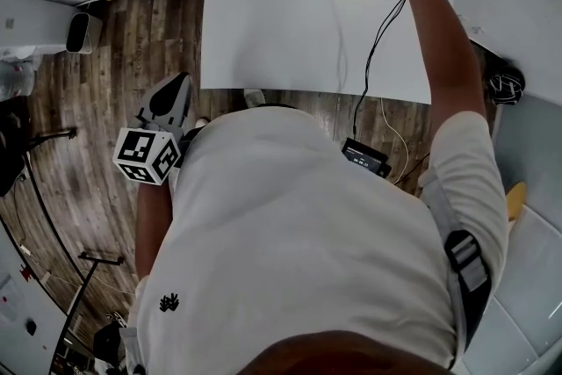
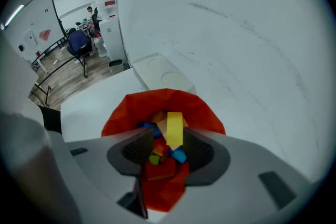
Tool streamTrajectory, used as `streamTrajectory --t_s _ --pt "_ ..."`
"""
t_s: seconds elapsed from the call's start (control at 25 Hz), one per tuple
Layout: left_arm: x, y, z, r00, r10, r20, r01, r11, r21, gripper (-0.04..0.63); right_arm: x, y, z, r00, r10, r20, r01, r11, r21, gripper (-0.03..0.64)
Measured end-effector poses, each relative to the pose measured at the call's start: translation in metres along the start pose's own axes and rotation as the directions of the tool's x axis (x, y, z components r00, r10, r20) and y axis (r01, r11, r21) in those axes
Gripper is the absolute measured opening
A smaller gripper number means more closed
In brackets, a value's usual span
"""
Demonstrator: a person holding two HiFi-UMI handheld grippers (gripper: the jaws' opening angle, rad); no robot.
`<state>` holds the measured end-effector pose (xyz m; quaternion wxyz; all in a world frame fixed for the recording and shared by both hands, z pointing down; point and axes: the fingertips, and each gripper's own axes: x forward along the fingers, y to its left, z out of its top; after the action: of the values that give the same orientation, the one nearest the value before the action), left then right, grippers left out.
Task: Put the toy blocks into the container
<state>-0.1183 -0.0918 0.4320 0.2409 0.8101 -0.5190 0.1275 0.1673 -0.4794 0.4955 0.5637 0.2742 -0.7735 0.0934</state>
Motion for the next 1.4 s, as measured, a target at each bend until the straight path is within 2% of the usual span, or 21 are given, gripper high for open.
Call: streamTrajectory --t_s 0.24,0.48,0.64,0.76,1.08,1.4 --pt "-0.013 0.006 -0.003 0.997 -0.080 -0.002 0.080 0.996 0.029 0.006 -0.039 0.027 -0.007 0.999 -0.042 0.028 0.042 0.999 0.018 0.164" --pt "-0.043 0.019 -0.012 0.990 -0.140 -0.012 0.140 0.988 0.058 0.008 -0.077 0.073 -0.012 0.994 -0.079 0.078 0.075 0.995 0.061 0.109" --pt "-0.065 0.028 -0.019 0.985 -0.174 -0.013 0.175 0.981 0.082 0.008 -0.085 0.114 -0.023 0.992 -0.078 0.102 0.068 0.993 0.099 0.063" --pt "-0.081 0.034 -0.025 0.980 -0.199 -0.013 0.200 0.975 0.098 0.008 -0.094 0.156 -0.031 0.991 -0.070 0.113 0.057 0.991 0.118 0.035" --pt "-0.114 0.048 -0.036 0.966 -0.257 -0.032 0.259 0.957 0.129 0.006 -0.104 0.274 -0.040 0.985 -0.018 0.171 -0.010 0.986 0.166 0.015" --pt "-0.141 0.056 -0.055 0.941 -0.326 -0.093 0.337 0.931 0.140 0.006 -0.109 0.403 -0.049 0.959 0.037 0.282 -0.113 0.960 0.258 0.009"
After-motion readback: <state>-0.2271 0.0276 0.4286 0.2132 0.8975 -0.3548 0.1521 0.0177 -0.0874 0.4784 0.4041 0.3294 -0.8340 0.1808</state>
